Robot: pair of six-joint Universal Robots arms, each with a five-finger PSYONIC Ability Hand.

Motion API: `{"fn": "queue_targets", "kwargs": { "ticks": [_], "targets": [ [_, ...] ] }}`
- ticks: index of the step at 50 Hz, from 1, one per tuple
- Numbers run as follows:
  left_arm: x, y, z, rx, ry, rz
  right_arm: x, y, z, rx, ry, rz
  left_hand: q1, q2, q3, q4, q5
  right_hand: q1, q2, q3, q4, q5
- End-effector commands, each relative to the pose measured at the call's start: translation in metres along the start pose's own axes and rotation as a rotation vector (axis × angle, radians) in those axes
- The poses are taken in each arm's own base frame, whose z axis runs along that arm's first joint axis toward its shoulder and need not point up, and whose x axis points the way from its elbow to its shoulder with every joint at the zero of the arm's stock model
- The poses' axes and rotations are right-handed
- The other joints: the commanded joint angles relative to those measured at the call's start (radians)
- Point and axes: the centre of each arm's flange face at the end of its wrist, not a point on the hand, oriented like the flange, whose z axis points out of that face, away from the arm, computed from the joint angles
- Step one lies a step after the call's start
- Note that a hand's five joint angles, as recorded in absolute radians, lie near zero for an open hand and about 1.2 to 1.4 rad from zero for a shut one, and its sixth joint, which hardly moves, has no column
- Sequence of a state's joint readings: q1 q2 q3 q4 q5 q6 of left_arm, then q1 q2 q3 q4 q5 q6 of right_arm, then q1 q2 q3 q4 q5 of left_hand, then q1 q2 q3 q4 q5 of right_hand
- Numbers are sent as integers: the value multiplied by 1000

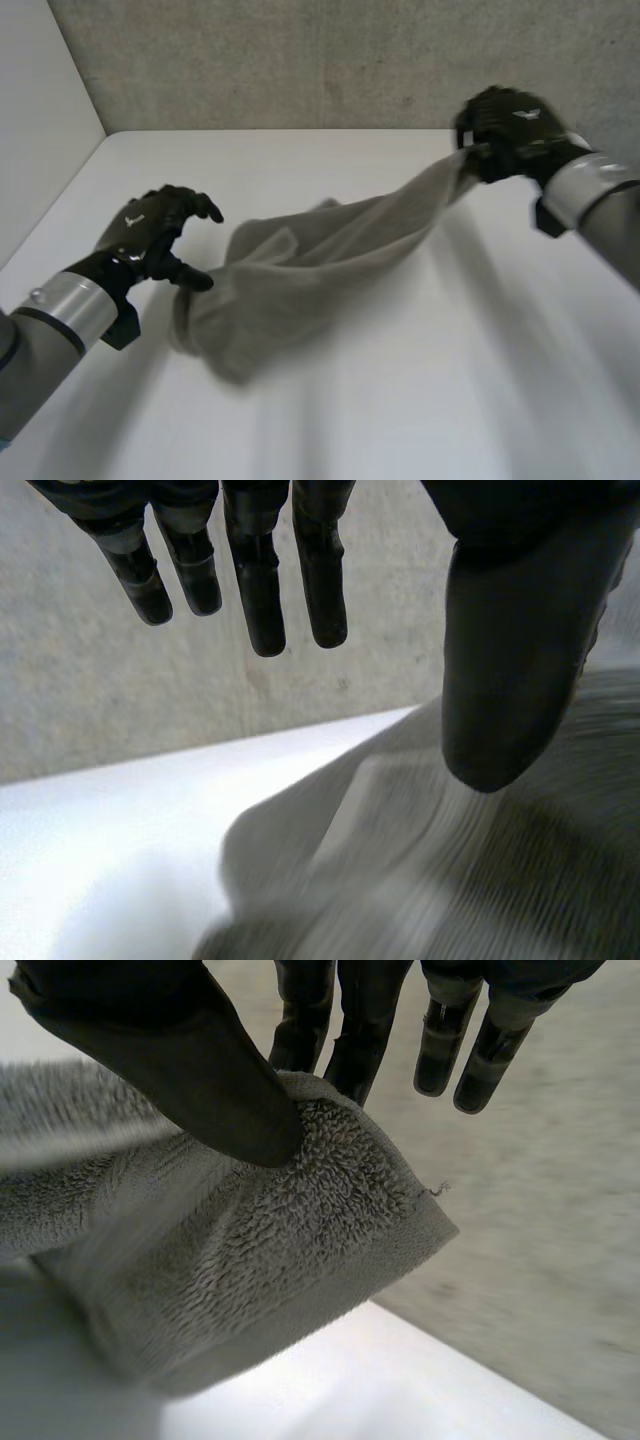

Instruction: Fold the towel.

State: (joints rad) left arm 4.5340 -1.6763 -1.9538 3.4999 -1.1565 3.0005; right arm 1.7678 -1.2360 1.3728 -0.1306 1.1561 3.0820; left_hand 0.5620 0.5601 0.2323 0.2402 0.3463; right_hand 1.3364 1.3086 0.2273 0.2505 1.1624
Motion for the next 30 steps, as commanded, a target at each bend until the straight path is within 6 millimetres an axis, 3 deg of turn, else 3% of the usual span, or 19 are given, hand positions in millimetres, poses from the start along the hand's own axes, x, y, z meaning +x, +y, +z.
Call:
{"fn": "queue_targets", "kwargs": {
  "ticks": [1,9,22,28,30],
  "targets": [
    [-2,21,9,-72,11,-9,47,18,-28,-65,58,32,-58,-56,-58,-66,-17,60,88,-53,-76,59],
    [5,31,8,-103,39,94,49,50,-48,-155,59,46,-55,-53,-58,-66,-14,60,88,-53,-76,59],
    [45,31,7,-87,158,152,44,60,-52,-188,40,14,-55,-53,-58,-66,-14,60,88,-53,-76,59],
    [74,16,14,-29,248,186,40,62,-53,-197,33,19,-31,-30,-58,-66,10,60,88,-53,-76,59],
    [96,13,21,-33,313,195,40,62,-53,-197,33,19,-11,-9,-58,-66,30,60,88,-53,-76,59]
  ]
}}
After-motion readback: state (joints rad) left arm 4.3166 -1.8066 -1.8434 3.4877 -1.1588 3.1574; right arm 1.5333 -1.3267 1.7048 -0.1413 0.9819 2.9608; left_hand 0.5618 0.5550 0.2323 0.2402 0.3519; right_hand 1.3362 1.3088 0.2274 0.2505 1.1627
